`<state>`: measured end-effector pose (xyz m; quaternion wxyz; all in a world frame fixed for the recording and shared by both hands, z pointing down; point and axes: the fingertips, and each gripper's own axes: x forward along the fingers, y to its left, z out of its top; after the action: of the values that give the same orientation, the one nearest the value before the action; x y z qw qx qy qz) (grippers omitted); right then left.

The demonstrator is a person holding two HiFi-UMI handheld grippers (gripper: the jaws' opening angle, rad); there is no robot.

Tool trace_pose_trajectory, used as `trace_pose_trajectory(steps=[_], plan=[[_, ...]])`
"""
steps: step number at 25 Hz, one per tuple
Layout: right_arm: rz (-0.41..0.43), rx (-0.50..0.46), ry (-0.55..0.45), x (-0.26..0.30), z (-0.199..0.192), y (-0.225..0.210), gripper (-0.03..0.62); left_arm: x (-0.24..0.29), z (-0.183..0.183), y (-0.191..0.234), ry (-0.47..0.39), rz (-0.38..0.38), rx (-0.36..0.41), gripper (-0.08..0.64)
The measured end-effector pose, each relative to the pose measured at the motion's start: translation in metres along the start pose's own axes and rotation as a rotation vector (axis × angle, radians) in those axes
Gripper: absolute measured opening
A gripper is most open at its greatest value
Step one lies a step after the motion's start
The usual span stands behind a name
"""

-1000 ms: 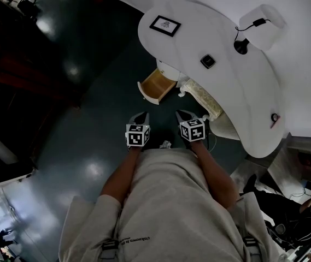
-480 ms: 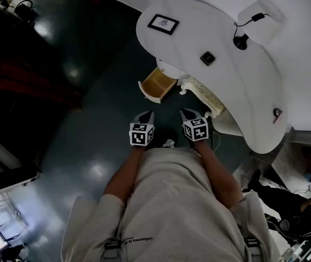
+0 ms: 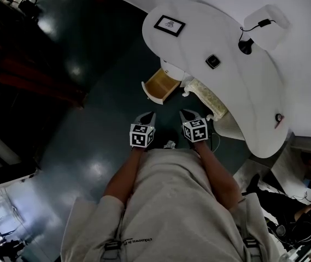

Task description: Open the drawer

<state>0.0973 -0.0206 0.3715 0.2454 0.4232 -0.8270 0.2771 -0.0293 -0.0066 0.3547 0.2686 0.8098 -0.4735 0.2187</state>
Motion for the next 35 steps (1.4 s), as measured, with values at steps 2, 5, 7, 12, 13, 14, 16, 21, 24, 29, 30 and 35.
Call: trace_pose_trajectory(steps=[2,5,7,12,13,14,16,21,24,29,30,35], plan=[[0.006,-0.012,0.004,0.002,0.001,0.004,0.014,-0.002,0.0,0.005,-0.007,0.008,-0.02,0.009],[0.01,-0.026,0.005,0.002,0.003,0.007,0.014,-0.005,0.001,0.01,-0.013,0.016,-0.035,0.009],[0.005,-0.024,0.003,0.001,0.003,0.005,0.014,-0.005,0.001,0.008,-0.011,0.013,-0.033,0.009],[-0.003,-0.021,0.003,-0.001,0.003,0.004,0.014,-0.006,0.004,0.006,-0.016,0.009,-0.023,0.009],[-0.005,-0.019,0.006,-0.002,0.002,0.004,0.014,-0.005,0.003,0.005,-0.015,0.007,-0.02,0.009],[-0.006,-0.017,0.008,-0.002,0.001,0.003,0.014,-0.004,0.003,0.004,-0.015,0.007,-0.017,0.009],[-0.007,-0.013,0.01,-0.003,-0.001,0.002,0.014,-0.003,0.002,0.002,-0.013,0.005,-0.017,0.009],[-0.009,-0.008,0.001,-0.006,-0.001,0.0,0.014,0.0,0.001,-0.002,-0.004,-0.002,-0.01,0.009],[-0.009,0.014,0.003,-0.008,-0.004,-0.003,0.014,-0.001,0.0,-0.002,0.0,0.003,-0.012,0.009],[-0.001,0.025,-0.001,-0.007,-0.007,-0.003,0.014,-0.002,-0.005,0.006,0.009,0.04,-0.033,0.009],[-0.001,0.023,-0.004,-0.006,-0.006,-0.002,0.014,-0.002,-0.005,0.008,0.003,0.046,-0.04,0.009],[0.002,0.009,-0.011,-0.008,-0.005,0.004,0.014,-0.006,-0.004,0.011,-0.016,0.048,-0.053,0.009]])
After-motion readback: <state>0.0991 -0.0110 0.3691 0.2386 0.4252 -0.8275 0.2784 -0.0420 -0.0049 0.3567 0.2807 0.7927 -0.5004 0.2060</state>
